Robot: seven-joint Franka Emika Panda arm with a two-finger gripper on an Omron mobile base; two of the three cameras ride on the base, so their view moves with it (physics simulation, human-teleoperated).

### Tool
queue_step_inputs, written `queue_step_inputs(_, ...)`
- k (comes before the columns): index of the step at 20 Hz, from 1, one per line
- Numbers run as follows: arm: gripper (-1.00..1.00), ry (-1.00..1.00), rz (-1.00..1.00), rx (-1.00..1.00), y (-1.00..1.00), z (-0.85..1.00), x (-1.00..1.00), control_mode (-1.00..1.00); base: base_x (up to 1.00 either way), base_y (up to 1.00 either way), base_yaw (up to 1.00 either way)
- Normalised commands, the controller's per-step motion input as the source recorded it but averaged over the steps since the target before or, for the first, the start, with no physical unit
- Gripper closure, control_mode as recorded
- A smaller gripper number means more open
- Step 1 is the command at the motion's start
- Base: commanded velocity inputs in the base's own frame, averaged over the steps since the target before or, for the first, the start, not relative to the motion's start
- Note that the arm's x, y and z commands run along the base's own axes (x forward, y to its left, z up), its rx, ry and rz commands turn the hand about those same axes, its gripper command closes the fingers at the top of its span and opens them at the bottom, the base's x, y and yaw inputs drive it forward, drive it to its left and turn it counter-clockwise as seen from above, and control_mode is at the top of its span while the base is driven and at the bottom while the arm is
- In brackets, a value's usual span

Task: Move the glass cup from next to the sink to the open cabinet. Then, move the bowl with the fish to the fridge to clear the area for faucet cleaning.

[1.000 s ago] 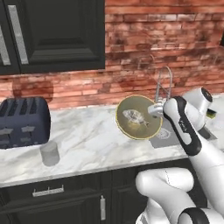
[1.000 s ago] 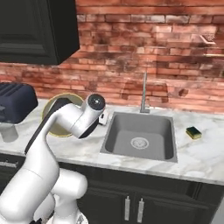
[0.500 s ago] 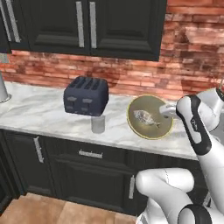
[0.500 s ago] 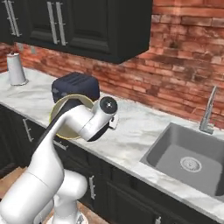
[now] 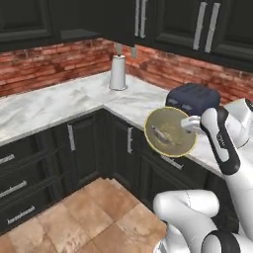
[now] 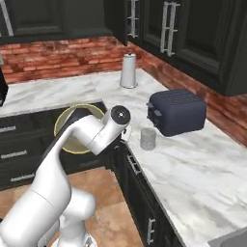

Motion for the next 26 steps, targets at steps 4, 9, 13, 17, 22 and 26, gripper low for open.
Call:
queue_step_inputs(4, 1.0, 0.0, 0.0, 0.0, 0.0, 0.0, 0.0, 1.0, 0.0, 0.19, 0.84)
queue_step_inputs(9, 1.0, 0.0, 0.0, 0.0, 0.0, 0.0, 0.0, 1.0, 0.0, 0.22, 0.86)
queue_step_inputs(13, 1.0, 0.0, 0.0, 0.0, 0.0, 0.0, 0.0, 1.0, 0.0, 0.15, 0.86)
queue_step_inputs(17, 1.0, 0.0, 0.0, 0.0, 0.0, 0.0, 0.0, 1.0, 0.1, 0.15, 0.82)
queue_step_inputs(22, 1.0, 0.0, 0.0, 0.0, 0.0, 0.0, 0.0, 1.0, 0.2, 0.14, 0.78)
queue_step_inputs(26, 1.0, 0.0, 0.0, 0.0, 0.0, 0.0, 0.0, 1.0, 0.16, 0.02, 0.8)
